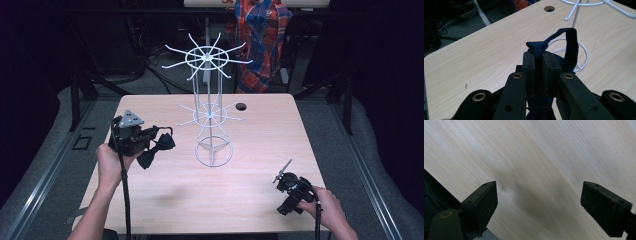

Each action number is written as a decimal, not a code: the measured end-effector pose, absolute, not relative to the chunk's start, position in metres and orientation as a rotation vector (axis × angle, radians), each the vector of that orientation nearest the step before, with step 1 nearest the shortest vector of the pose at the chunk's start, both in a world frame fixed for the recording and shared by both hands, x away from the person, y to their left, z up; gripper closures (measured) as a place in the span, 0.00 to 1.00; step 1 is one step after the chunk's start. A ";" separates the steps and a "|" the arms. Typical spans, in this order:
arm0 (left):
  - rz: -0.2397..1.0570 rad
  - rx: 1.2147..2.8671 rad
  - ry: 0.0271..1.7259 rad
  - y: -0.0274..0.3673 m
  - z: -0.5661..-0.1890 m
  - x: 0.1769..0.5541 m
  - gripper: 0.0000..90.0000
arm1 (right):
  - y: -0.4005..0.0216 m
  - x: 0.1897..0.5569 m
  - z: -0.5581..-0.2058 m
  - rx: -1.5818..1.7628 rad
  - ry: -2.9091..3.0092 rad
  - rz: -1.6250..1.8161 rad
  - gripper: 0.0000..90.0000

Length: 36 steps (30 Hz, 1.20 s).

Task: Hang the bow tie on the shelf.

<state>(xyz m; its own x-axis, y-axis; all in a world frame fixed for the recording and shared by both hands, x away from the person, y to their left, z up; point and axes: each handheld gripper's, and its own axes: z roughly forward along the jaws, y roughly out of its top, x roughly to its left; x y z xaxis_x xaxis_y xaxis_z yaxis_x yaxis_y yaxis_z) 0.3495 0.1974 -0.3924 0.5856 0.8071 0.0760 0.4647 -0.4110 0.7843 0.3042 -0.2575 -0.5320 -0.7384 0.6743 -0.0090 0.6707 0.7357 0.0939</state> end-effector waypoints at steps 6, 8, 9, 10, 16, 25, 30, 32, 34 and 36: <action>0.587 2.063 0.994 0.192 -0.388 0.352 0.92 | -0.257 0.304 -0.532 1.119 2.887 0.130 0.15; 0.588 2.063 0.987 0.190 -0.387 0.354 0.92 | -0.258 0.304 -0.532 1.119 2.888 0.133 0.15; 0.587 2.064 0.988 0.189 -0.386 0.354 0.92 | -0.258 0.304 -0.532 1.119 2.888 0.133 0.15; 0.590 2.061 0.985 0.188 -0.386 0.355 0.92 | -0.257 0.304 -0.532 1.118 2.888 0.132 0.15; 0.586 2.070 0.982 0.182 -0.385 0.361 0.92 | -0.258 0.304 -0.532 1.117 2.890 0.133 0.16; 0.521 2.066 1.023 0.182 -0.396 0.379 0.92 | -0.258 0.304 -0.532 1.113 2.884 0.129 0.15; 0.488 2.066 1.042 0.180 -0.403 0.387 0.92 | -0.258 0.304 -0.531 1.102 2.892 0.121 0.16; 0.476 2.063 1.043 0.179 -0.406 0.389 0.92 | -0.258 0.304 -0.531 1.102 2.891 0.121 0.16; 0.469 2.059 1.042 0.177 -0.407 0.390 0.91 | -0.258 0.304 -0.531 1.102 2.891 0.121 0.16; 0.469 2.057 1.040 0.175 -0.409 0.391 0.91 | -0.258 0.304 -0.531 1.100 2.892 0.119 0.16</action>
<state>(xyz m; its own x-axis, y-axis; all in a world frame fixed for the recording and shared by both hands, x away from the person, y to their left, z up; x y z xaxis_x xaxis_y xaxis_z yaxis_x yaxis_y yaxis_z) 0.3912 0.1748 -0.4086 0.5993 0.8003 -0.0171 0.5173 -0.3709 0.7713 0.3043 -0.2584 -0.5313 -0.7468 0.6649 -0.0145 0.6614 0.7448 0.0879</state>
